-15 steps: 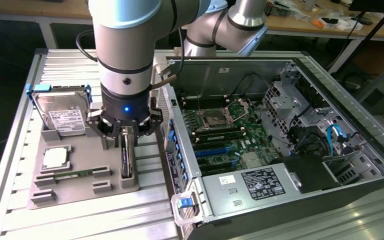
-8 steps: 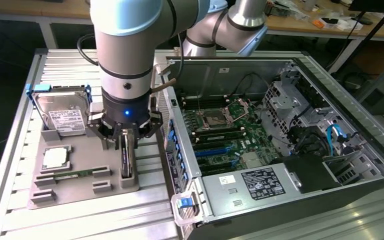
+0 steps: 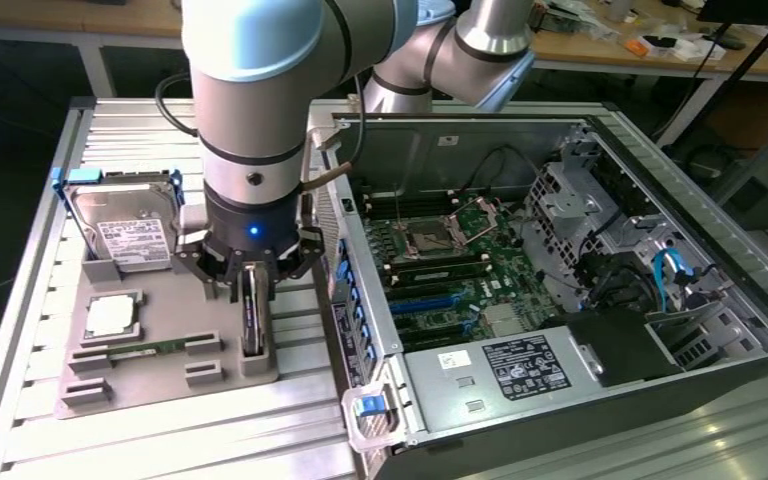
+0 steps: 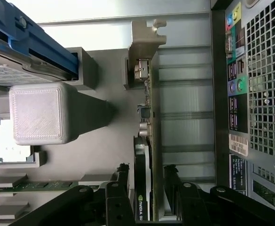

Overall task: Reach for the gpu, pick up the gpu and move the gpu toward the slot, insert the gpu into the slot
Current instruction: 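Pick up the gpu and move the gpu toward the slot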

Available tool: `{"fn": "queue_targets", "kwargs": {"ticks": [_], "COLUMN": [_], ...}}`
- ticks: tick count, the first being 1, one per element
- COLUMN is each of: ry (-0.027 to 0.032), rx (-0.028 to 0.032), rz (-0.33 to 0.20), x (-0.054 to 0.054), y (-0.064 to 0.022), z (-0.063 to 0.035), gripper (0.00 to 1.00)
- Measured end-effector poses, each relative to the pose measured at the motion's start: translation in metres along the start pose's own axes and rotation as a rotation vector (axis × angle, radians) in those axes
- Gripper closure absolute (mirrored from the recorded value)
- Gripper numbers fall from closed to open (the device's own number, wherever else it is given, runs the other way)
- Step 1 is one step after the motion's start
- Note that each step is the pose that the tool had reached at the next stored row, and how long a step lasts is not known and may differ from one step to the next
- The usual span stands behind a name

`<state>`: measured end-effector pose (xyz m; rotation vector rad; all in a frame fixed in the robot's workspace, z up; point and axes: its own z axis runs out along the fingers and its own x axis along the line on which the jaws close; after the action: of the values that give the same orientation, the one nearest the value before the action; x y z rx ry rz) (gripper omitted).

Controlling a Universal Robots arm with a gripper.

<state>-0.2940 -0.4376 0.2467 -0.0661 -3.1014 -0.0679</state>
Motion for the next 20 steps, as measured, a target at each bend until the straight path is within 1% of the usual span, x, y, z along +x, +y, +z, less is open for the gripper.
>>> {"fn": "queue_targets", "kwargs": {"ticks": [5,20], "ry": [-0.0001,0.0001], "rx": [-0.0002,-0.0001], "rz": [0.001,0.001], "x": [0.0017,0.0034], "y": [0.0015,0.0015], "z": [0.0007,0.0012], "gripper": [0.56,0.56]}}
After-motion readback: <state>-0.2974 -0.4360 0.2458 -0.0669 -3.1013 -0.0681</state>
